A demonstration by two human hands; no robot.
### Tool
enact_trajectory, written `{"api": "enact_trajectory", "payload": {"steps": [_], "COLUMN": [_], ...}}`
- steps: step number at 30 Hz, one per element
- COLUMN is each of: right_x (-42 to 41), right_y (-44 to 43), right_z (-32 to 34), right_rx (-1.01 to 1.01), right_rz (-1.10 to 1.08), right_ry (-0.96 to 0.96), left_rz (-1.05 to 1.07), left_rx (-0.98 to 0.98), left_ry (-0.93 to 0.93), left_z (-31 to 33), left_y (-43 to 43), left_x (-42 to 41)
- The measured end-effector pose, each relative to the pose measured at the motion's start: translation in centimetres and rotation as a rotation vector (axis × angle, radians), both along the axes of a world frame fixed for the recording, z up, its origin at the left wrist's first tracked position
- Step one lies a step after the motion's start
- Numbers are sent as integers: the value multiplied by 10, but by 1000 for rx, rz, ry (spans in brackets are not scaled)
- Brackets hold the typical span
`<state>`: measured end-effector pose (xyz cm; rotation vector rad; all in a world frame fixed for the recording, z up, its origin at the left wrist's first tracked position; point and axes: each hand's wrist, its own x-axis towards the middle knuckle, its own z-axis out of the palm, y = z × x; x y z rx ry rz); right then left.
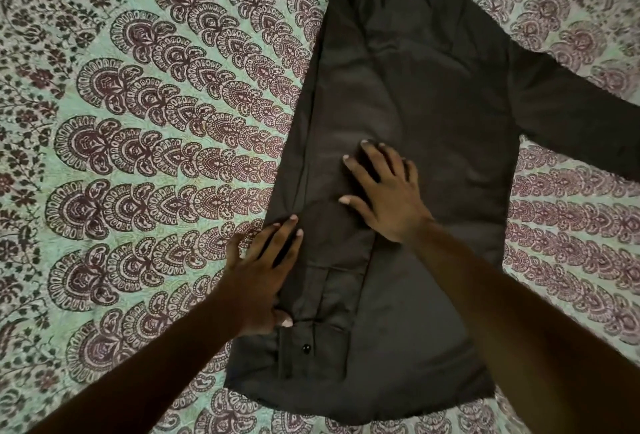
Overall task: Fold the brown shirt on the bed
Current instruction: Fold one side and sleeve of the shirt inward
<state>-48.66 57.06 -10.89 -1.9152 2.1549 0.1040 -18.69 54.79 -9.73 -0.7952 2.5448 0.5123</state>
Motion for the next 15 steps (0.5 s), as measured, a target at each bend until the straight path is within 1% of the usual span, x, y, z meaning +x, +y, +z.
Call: {"api": "enact_trajectory", "payload": {"steps": [1,2,3,4,5,6,7,9,10,11,12,14,15], "right_x": [0,0,-1,-5,-9,-15,-21,-31,-34,-37,-38,-42,-45], "right_y": [-5,-9,-12,-16,-20,-26,-32,-46,-52,-58,-65,-78,-84], "right_z": [1,0,-2,-5,-8,-10,-10,-7,-5,-4,-4,-4,-6], "right_rx": [-17,-33,-34,-24,-16,-16,-19,-23,-30,-50,-74,-85,-78], "right_rz": [89,235,387,495,523,470,353,111,60,72,140,348,419], "right_ry": [-5,5,18,29,40,50,47,15,3,-4,-4,16,36], "left_rz": [11,27,47,72,101,127,148,184,201,212,216,212,203], "left_rx": [-2,-13,-35,-66,-109,-167,-229,-334,-368,-390,-398,-371,-348], "left_ry": [6,26,65,122,193,263,317,377,396,414,425,403,371], "left_z": [3,6,8,9,9,7,4,-1,-3,-3,-3,-4,-6], "left_y": [1,1,1,0,-3,-8,-14,-31,-41,-53,-66,-91,-104], "left_x": [-2,-4,-7,-12,-17,-23,-30,-47,-56,-66,-76,-94,-100]}}
